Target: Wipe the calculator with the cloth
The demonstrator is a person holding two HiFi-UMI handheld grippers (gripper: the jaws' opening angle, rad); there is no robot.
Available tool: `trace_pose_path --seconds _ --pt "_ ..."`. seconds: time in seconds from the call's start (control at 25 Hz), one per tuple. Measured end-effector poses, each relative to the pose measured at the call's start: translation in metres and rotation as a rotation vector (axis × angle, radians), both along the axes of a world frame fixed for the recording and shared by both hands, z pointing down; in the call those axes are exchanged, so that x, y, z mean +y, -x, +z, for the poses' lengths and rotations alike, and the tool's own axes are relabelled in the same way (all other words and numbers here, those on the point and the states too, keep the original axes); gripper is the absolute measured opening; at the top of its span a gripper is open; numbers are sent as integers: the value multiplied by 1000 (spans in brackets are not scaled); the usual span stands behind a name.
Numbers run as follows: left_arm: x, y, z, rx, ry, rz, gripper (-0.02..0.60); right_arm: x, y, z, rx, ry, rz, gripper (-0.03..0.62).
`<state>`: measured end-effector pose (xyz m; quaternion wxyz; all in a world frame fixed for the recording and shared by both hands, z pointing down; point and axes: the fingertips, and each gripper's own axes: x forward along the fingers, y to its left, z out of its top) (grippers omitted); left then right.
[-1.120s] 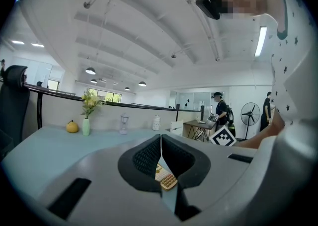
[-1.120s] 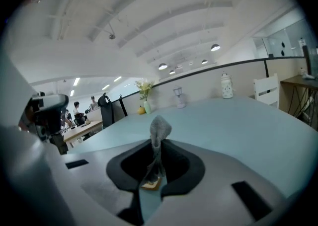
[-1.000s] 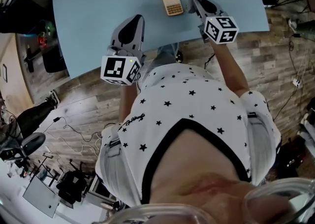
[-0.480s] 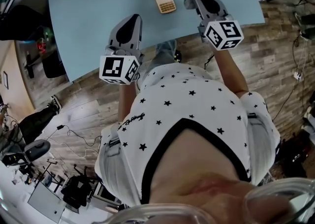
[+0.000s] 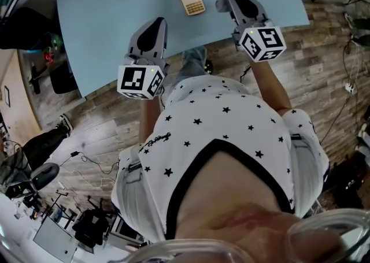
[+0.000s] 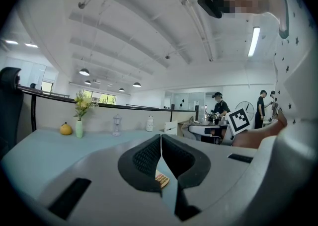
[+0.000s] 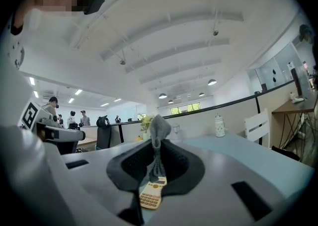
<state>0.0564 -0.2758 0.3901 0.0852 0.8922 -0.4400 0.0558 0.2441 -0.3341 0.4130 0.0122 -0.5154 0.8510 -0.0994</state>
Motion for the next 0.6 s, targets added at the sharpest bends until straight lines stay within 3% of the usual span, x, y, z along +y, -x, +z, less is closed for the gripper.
trace_pose_path --seconds 0.6 --pt "10 9 -2 -1 -6 -9 31 8 5 -9 -6 -13 -9 43"
